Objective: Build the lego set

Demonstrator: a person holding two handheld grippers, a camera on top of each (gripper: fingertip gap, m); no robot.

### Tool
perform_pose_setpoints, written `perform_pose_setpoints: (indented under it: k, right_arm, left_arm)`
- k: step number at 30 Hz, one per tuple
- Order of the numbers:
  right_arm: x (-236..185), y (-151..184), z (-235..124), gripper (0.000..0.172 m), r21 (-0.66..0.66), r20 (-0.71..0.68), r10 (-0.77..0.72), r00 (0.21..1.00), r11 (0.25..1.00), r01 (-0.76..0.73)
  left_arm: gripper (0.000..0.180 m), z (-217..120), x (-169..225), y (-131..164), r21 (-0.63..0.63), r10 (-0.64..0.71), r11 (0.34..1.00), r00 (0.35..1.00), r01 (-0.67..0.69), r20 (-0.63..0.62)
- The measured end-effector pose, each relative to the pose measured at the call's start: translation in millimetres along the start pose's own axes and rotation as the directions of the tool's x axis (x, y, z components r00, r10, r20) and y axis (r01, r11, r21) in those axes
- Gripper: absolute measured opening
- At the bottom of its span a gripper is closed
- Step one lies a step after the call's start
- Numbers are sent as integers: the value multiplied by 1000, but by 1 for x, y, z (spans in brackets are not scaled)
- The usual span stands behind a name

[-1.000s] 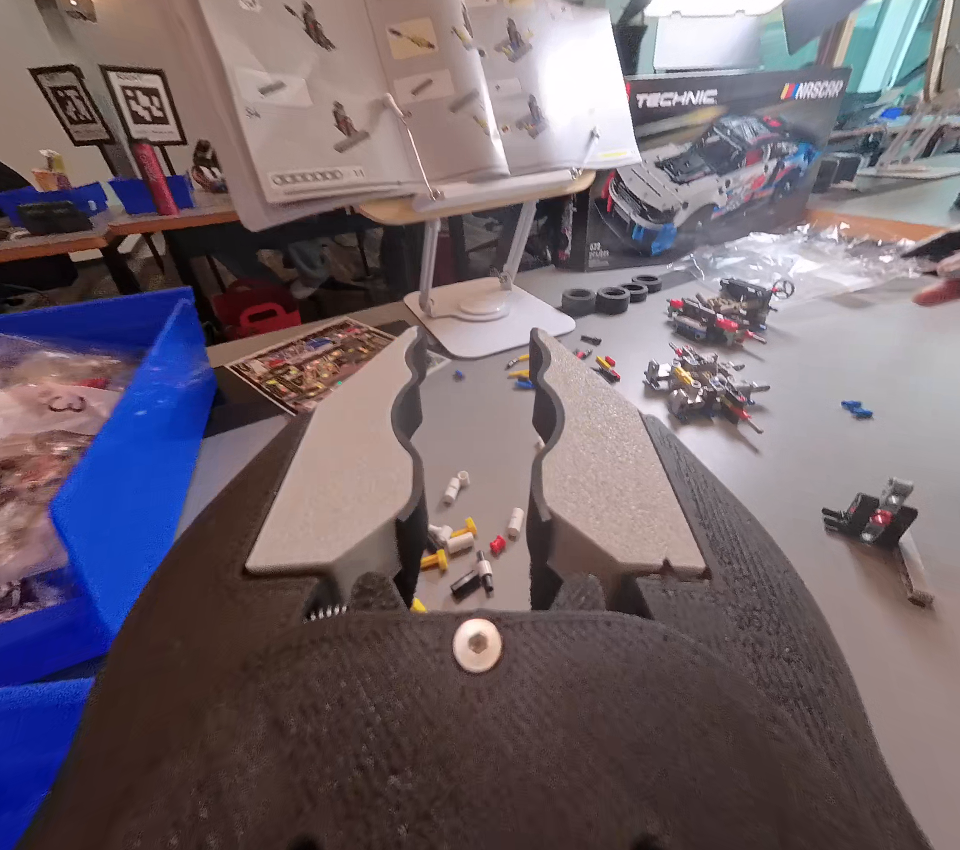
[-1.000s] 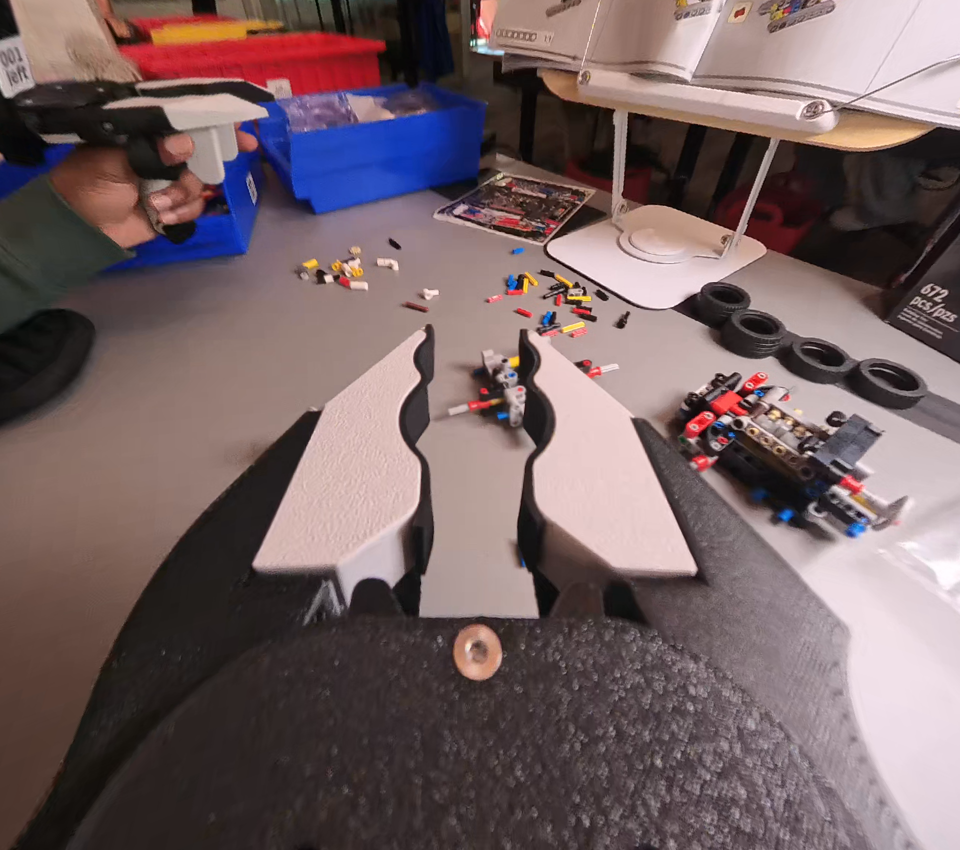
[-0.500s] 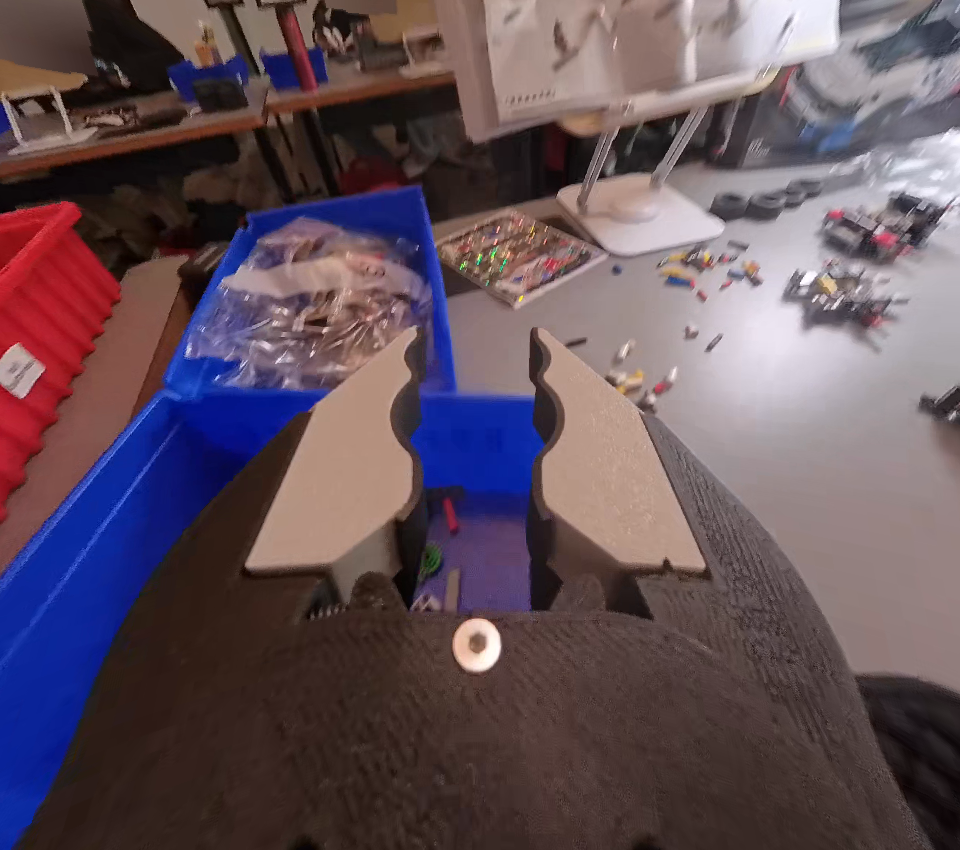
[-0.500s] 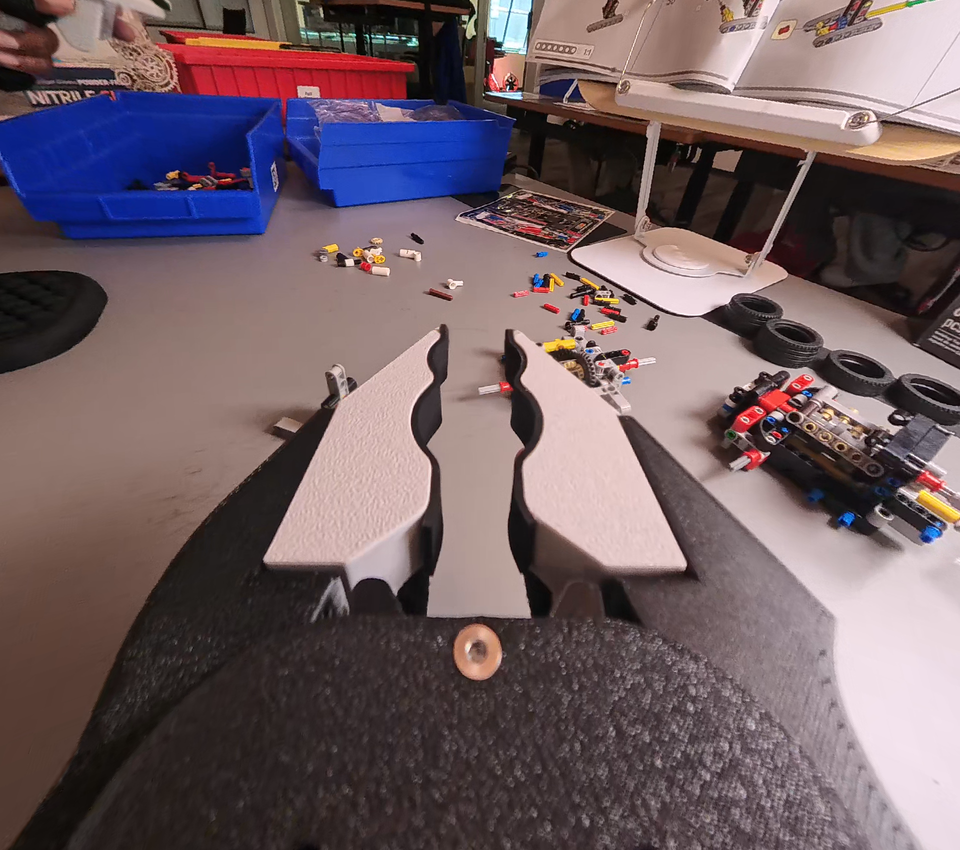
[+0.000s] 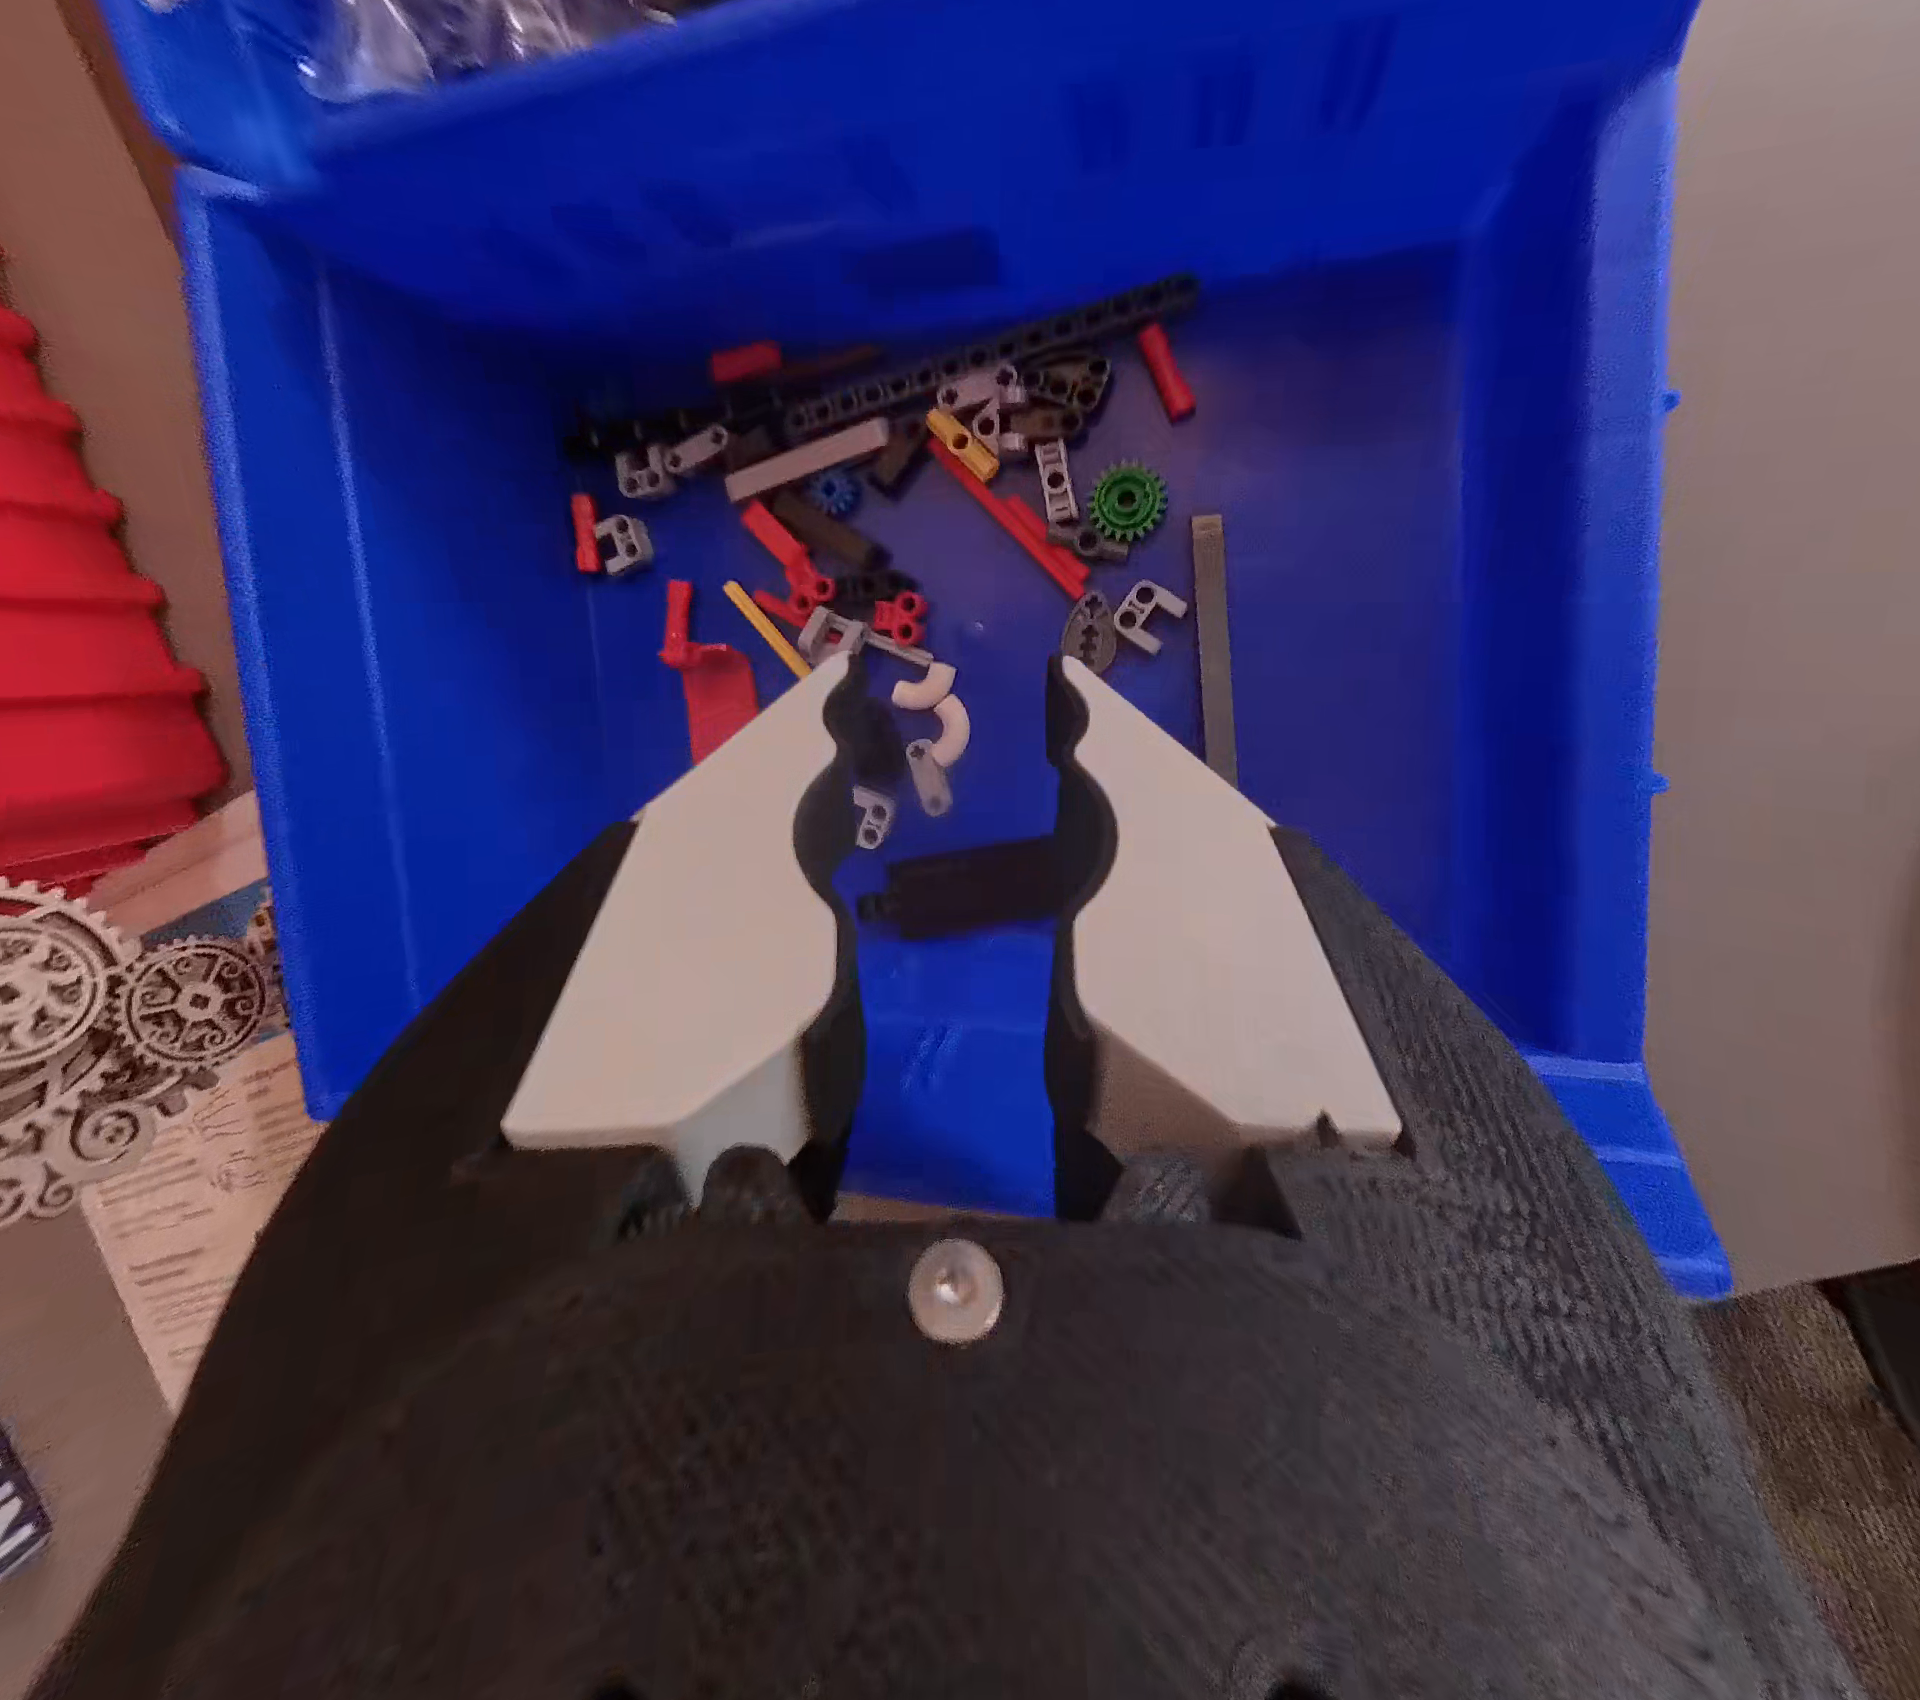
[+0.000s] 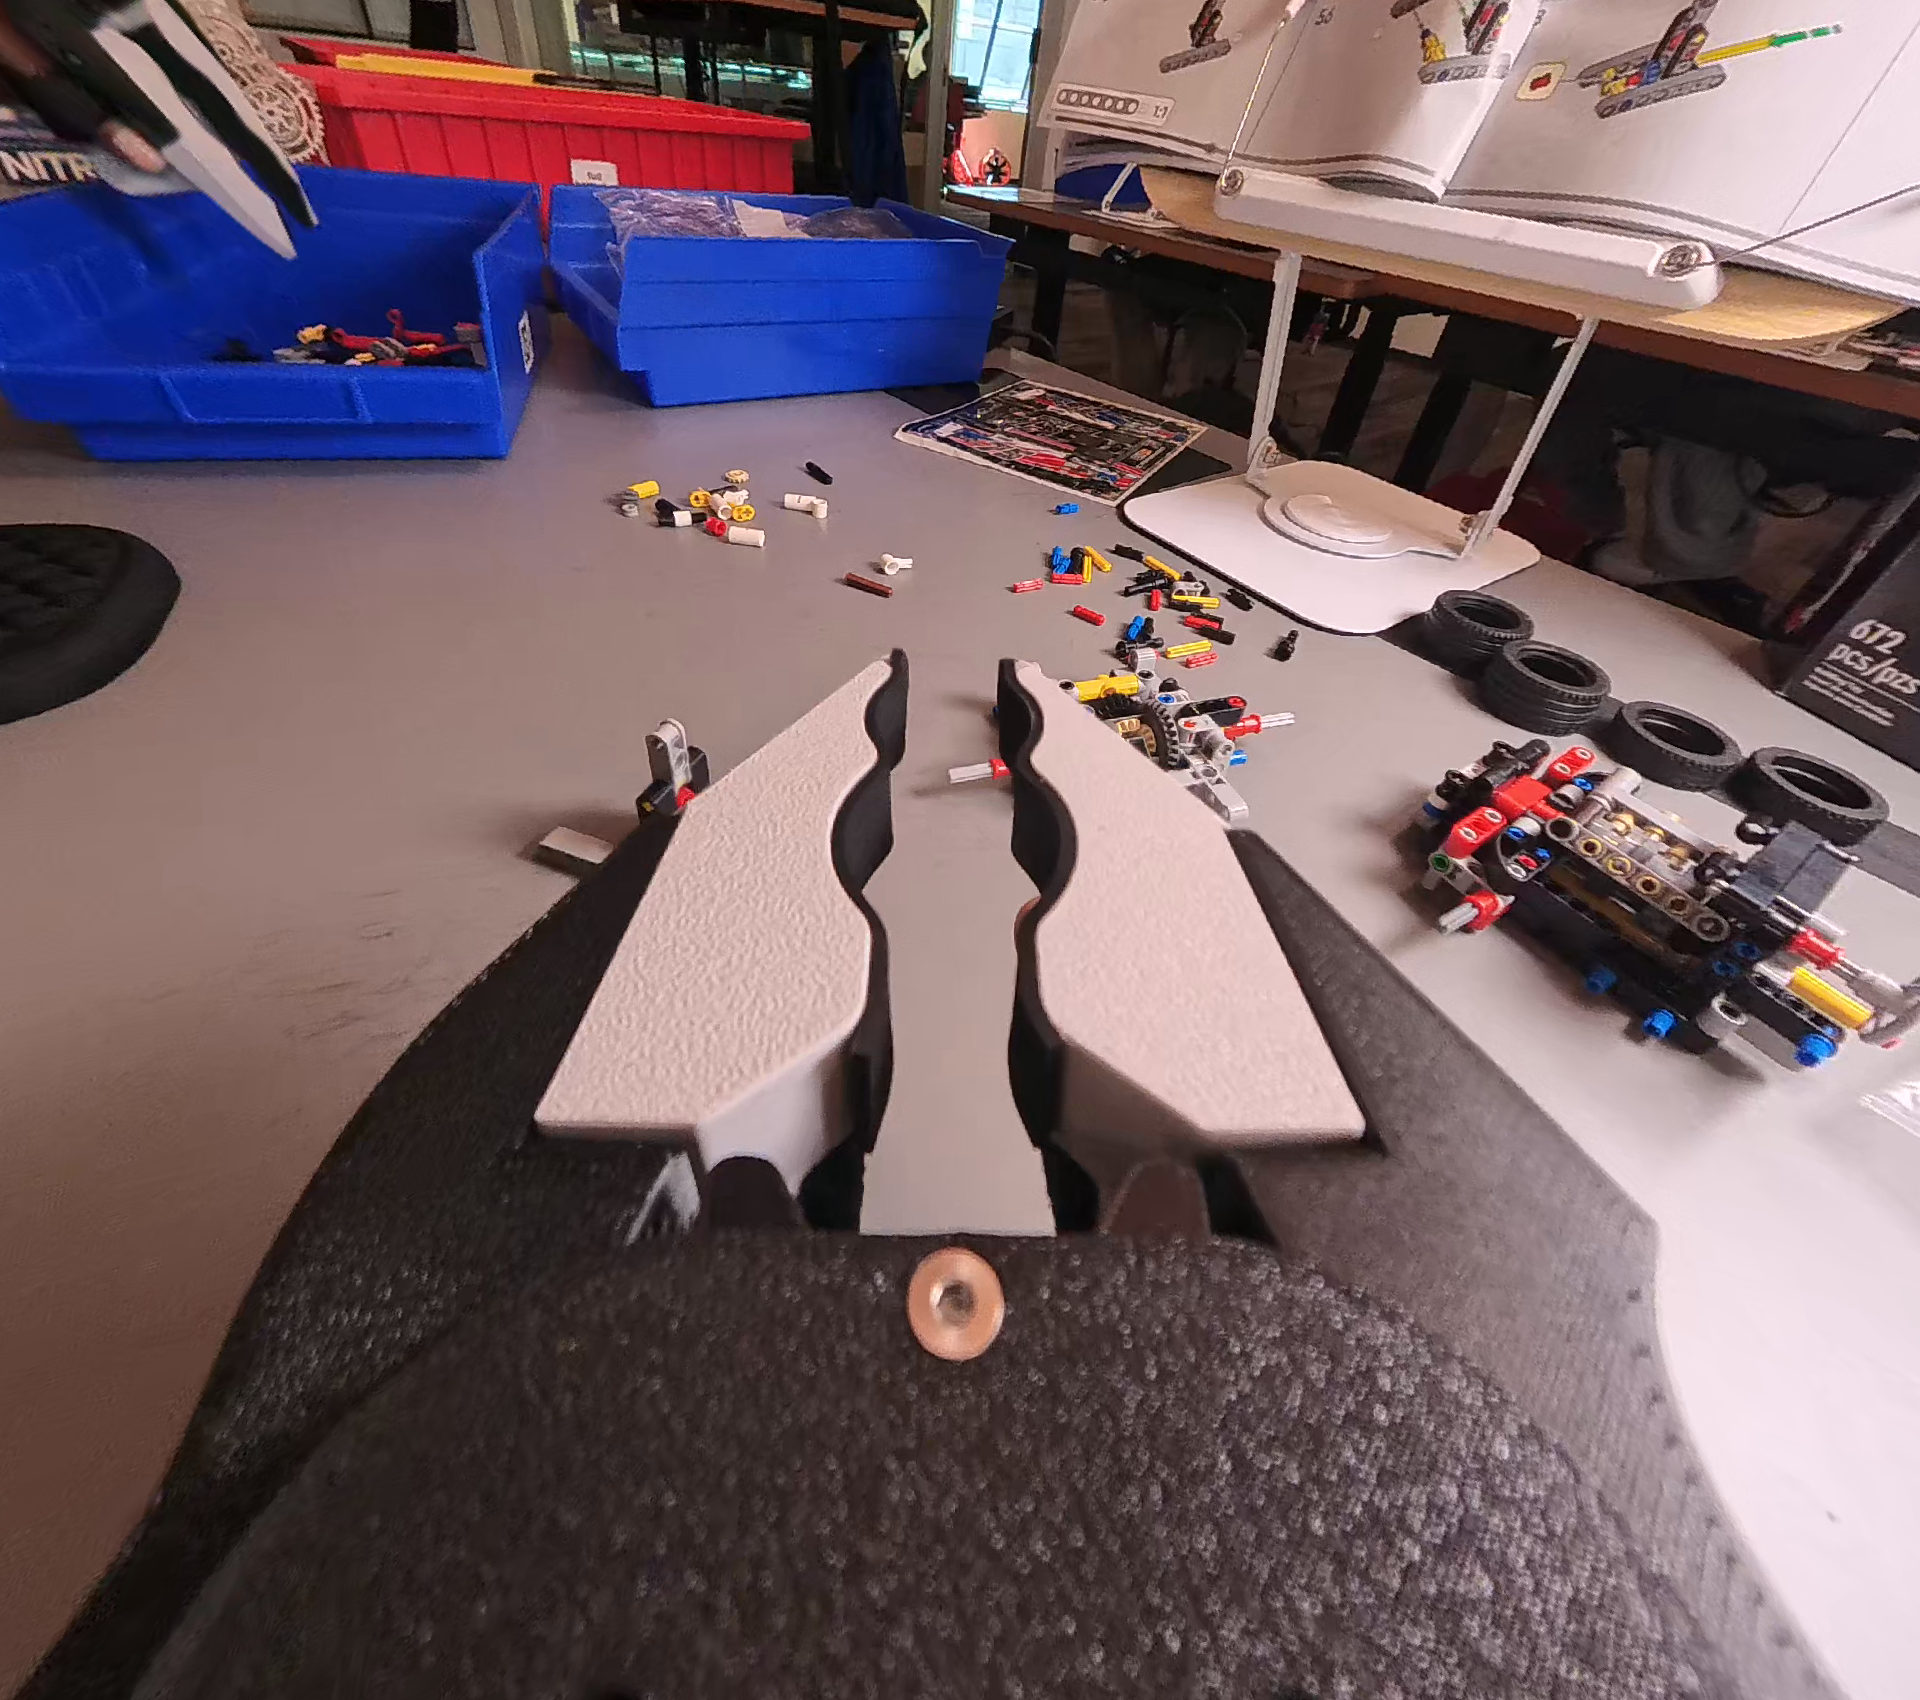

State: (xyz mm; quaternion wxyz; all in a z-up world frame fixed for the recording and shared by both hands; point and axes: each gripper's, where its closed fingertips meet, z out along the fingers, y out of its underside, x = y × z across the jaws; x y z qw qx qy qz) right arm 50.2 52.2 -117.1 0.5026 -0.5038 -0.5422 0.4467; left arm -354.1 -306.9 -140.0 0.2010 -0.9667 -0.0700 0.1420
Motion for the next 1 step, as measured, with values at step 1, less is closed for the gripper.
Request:
perform_pose_setpoints:
  k: [1]
  right_arm:
    - [0, 1, 0, 15, -3, -4, -1, 1000, 1000, 1]
  left_arm:
    - [32, 7, 0, 4, -39, 17, 999, 1000, -17, -8]
